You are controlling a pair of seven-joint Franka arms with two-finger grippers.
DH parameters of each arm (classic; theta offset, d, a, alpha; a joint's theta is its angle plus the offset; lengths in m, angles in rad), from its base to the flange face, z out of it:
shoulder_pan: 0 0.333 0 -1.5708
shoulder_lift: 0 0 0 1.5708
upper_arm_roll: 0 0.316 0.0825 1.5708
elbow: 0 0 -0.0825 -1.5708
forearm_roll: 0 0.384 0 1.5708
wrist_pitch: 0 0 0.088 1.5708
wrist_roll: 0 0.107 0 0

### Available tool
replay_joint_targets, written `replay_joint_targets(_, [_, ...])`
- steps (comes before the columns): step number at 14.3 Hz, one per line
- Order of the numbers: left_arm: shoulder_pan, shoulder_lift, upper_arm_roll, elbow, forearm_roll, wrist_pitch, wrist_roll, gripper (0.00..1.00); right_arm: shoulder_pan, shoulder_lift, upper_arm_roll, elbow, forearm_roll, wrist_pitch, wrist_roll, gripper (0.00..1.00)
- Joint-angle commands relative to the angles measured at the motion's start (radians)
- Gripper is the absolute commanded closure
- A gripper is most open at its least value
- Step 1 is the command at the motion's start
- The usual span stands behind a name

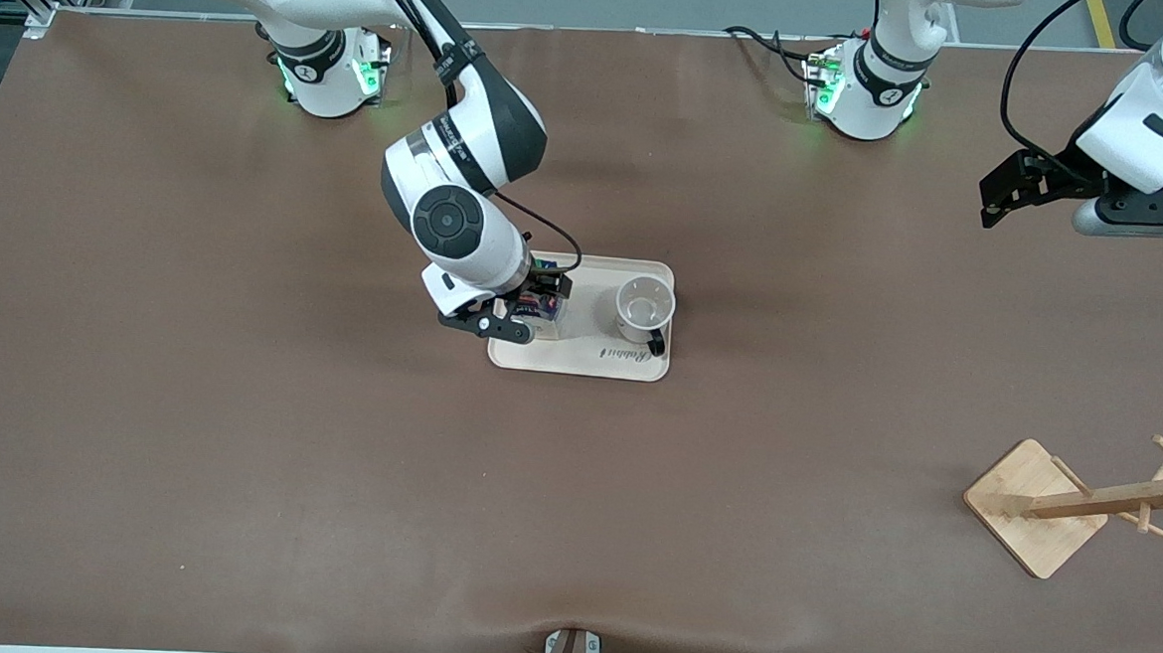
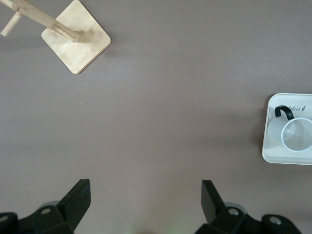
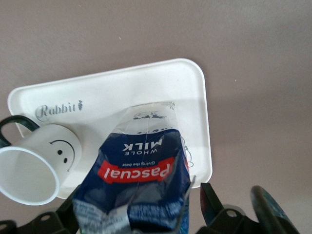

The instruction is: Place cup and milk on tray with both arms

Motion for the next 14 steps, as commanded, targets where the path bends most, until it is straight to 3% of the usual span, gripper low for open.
replay_joint_targets(1, [0.005, -0.005, 0.004, 0.004, -0.018, 0.001, 0.022, 0.0, -0.021, -0.049, -0.006, 0.06, 0.0, -0.096, 0.017, 0.0])
replay_joint_targets(7, [0.007, -0.007, 0.004, 0.006, -0.018, -0.007, 0.022, 0.0, -0.134, -0.049, -0.006, 0.289, -0.003, -0.238, 0.005, 0.0])
replay_joint_targets(10, [0.007, -0.007, 0.004, 0.007, -0.018, -0.005, 0.022, 0.0, -0.246, -0.049, -0.008, 0.424, -0.005, -0.337, 0.009, 0.0])
replay_joint_targets(12, [0.007, -0.01, 0.004, 0.007, -0.018, -0.007, 0.022, 0.0, -0.295, -0.053, -0.008, 0.452, -0.011, -0.375, 0.006, 0.0])
replay_joint_targets(14, [0.007, -0.01, 0.006, 0.013, -0.018, -0.007, 0.022, 0.0, -0.311, -0.122, -0.018, 0.452, -0.057, -0.424, 0.005, 0.0])
